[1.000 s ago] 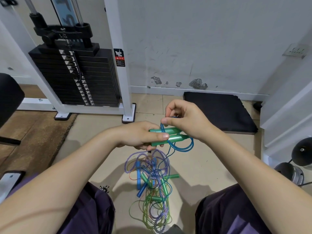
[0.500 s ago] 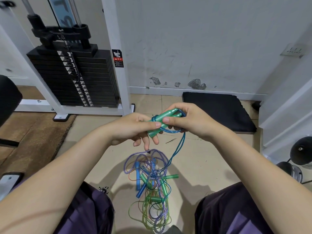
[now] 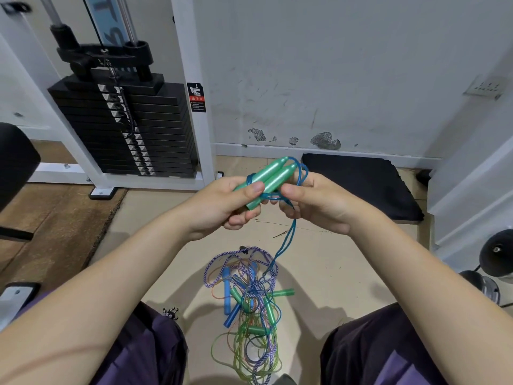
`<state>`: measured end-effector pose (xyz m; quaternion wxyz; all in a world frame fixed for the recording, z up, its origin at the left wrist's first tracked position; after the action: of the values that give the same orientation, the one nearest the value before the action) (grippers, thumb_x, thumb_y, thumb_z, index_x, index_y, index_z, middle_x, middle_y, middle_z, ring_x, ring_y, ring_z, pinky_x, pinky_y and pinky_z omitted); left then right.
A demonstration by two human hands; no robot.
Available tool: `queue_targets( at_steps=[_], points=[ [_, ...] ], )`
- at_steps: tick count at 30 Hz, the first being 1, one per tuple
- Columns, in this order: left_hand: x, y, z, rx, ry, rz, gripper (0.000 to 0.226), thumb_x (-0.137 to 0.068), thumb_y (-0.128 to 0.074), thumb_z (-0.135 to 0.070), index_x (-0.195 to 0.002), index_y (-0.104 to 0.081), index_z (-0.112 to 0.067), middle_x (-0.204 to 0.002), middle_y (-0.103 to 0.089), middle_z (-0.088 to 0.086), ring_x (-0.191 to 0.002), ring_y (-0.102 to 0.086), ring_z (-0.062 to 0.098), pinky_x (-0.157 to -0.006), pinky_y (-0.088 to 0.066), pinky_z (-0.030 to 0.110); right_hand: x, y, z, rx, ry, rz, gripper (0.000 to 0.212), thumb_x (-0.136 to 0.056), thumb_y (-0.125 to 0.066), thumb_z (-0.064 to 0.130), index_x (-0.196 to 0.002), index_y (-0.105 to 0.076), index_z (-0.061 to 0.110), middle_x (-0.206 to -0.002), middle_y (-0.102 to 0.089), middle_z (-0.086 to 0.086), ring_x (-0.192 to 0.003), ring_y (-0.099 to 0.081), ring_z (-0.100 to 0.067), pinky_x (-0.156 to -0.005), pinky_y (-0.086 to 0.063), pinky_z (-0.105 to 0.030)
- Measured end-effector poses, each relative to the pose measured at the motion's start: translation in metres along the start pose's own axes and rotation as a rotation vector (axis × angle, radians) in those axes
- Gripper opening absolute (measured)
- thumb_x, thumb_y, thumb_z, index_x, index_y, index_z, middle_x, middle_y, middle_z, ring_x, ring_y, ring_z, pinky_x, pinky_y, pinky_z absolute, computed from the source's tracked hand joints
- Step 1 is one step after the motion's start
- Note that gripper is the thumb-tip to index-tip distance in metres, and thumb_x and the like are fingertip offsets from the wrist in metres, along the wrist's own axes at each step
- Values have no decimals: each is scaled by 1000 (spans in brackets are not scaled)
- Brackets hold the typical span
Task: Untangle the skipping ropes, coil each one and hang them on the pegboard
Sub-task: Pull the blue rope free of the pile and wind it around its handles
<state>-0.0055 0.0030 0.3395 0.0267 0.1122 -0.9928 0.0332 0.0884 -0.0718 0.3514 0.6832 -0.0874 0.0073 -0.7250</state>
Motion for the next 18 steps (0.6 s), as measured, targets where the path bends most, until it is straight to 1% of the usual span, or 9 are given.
queue_targets(
  at_steps=[1,2,3,5,7,11,13,15,18],
  points=[
    [0,1,-2,27,-9,-7,32,-95,-49,-39,-100,-55,-8,-61,-50,-2,-41,-31,5,-41,-25,15,-1,0,0,2,5,5,44,-62,-88,42,-95,-69,22,-84,-64,3,-65,-43,-10,-60,-34,-20],
    [0,1,-3,48,-15,-15,32,-95,-49,-39,-102,-56,-8,-61,-50,-2,-41,-31,5,-41,-26,15,-2,1,0,13,14,-2,36,-64,-88,34,-94,-71,23,-84,-64,3,-66,-42,-10,-60,-33,-21],
    [0,2,-4,68,-21,-24,32,-94,-49,-39,-100,-56,-9,-62,-50,-1,-42,-32,5,-41,-26,15,-3,1,0,19,24,-19,27,-70,-84,24,-95,-73,24,-84,-64,3,-67,-40,-11,-60,-32,-22],
    [1,3,-6,92,-27,-31,30,-94,-51,-38,-97,-57,-9,-63,-49,1,-42,-32,6,-41,-27,15,-4,3,0,11,50,-70,22,-79,-70,12,-99,-72,22,-84,-65,1,-68,-41,-11,-60,-31,-22],
    [1,2,-8,63,-36,-36,33,-94,-51,-38,-100,-56,-5,-63,-49,1,-42,-32,6,-40,-27,15,-5,4,0,-9,76,-104,18,-81,-66,13,-96,-72,22,-81,-64,-1,-66,-42,-10,-60,-30,-23],
    [1,7,-9,-77,-44,-135,50,-97,-56,-41,-111,-54,7,-57,-50,-4,-41,-32,7,-41,-27,17,-4,3,1,13,95,-116,16,-78,-72,22,-94,-74,21,-81,-63,-3,-61,-41,-10,-59,-31,-22],
    [1,8,-9,-114,-46,-158,49,-95,-55,-42,-110,-54,4,-56,-50,-5,-41,-32,7,-41,-27,17,-5,7,0,66,96,-181,16,-83,-72,25,-96,-71,15,-79,-62,-4,-61,-40,-11,-59,-31,-22],
    [1,5,-9,-132,-43,-142,43,-96,-58,-42,-106,-54,-1,-55,-50,-6,-41,-32,8,-41,-28,17,-5,9,-1,96,104,-239,23,-82,-69,30,-95,-69,11,-73,-61,-1,-55,-40,-10,-56,-30,-22],
    [0,2,-9,-136,-33,-114,35,-91,-55,-41,-100,-54,-8,-56,-51,-6,-43,-32,9,-42,-28,18,-4,9,0,87,123,-275,17,-83,-66,28,-89,-70,12,-65,-56,-2,-51,-34,-11,-51,-28,-21]
  ],
)
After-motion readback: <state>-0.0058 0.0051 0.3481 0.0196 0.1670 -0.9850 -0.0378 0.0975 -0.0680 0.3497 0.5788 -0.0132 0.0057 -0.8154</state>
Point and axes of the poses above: each hand's wrist, its own x-axis away from the middle knuckle, its own y-axis out of the back of the hand, z = x × y, the point moved 8 cm from there along -x, towards the middle knuckle
